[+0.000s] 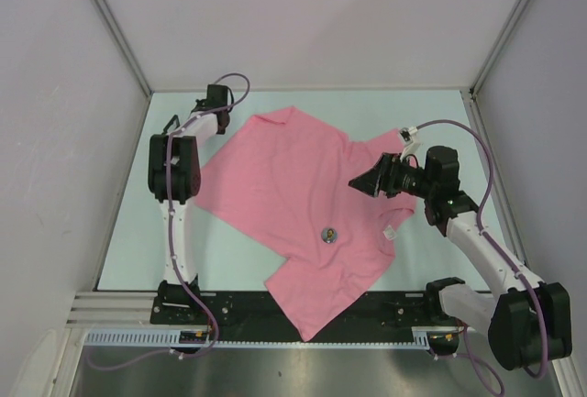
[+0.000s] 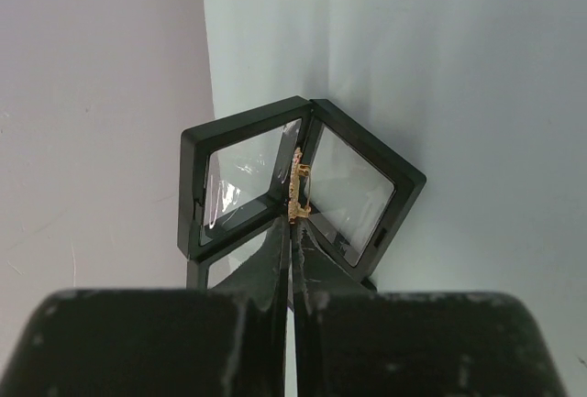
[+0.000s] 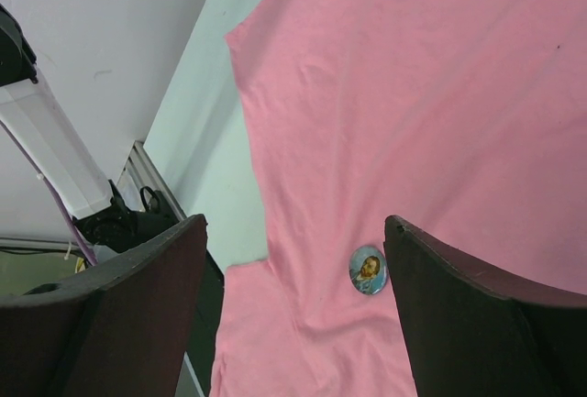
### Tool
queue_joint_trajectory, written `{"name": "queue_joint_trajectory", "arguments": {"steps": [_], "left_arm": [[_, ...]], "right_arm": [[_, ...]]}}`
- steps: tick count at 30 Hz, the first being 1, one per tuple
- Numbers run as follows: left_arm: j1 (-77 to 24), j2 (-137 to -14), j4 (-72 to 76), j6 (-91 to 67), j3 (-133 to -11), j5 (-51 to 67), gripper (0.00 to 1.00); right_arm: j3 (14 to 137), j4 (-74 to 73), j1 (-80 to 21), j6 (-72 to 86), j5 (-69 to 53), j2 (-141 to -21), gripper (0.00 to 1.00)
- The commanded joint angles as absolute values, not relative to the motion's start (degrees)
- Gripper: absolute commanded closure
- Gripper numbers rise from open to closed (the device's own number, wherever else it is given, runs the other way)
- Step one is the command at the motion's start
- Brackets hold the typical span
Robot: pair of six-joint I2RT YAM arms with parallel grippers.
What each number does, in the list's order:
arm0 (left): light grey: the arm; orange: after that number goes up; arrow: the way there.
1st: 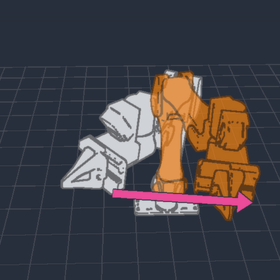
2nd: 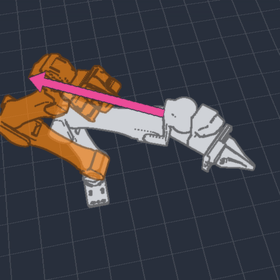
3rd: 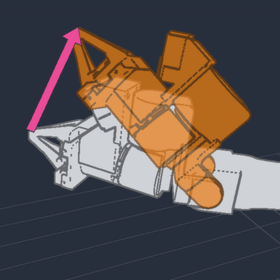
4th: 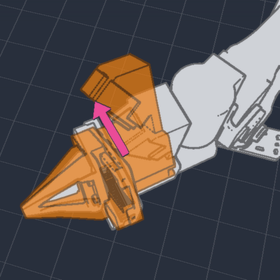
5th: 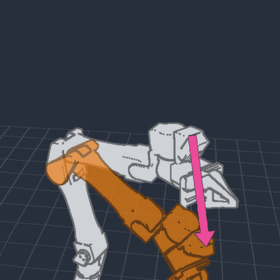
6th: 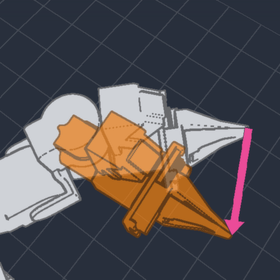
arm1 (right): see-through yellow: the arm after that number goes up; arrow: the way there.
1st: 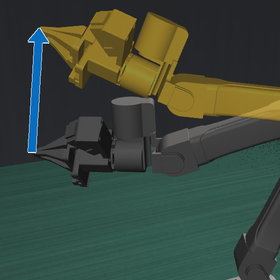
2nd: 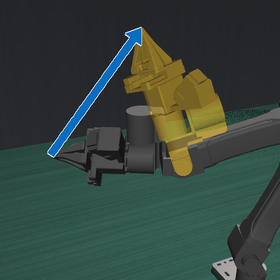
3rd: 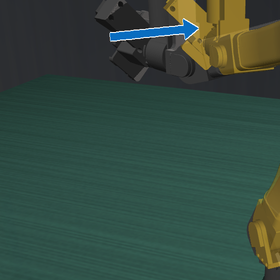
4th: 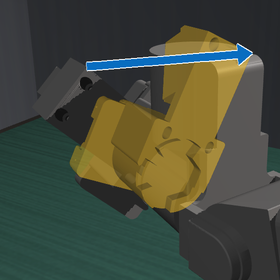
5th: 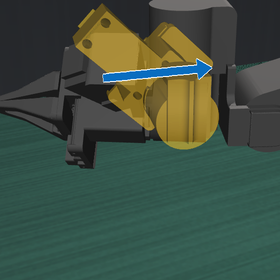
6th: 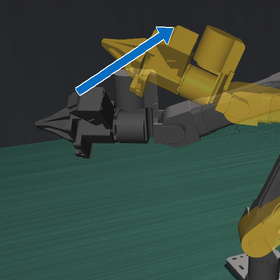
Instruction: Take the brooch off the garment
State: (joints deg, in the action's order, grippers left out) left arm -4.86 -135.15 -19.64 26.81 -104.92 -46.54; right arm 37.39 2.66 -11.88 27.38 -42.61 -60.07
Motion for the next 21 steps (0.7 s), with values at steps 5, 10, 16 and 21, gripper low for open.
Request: {"name": "queue_joint_trajectory", "arguments": {"steps": [5, 10, 16, 21], "left_arm": [[-3.6, -135.7, -19.9, 25.5, -106.7, -46.7, 1.0], [-3.2, -135.7, -20.0, 25.0, -106.4, -46.2, 0.99], [-3.0, -135.4, -20.0, 24.8, -106.2, -46.1, 0.97], [-2.8, -135.8, -20.5, 24.3, -106.3, -45.5, 0.96]], "right_arm": [[39.7, 4.7, -11.6, 27.5, -43.4, -60.7, 0.18], [39.7, 4.6, -11.5, 27.4, -43.5, -60.9, 0.18], [39.7, 4.8, -11.5, 27.5, -43.5, -61.4, 0.18], [39.8, 5.0, -11.5, 27.6, -43.7, -61.4, 0.18]]}}
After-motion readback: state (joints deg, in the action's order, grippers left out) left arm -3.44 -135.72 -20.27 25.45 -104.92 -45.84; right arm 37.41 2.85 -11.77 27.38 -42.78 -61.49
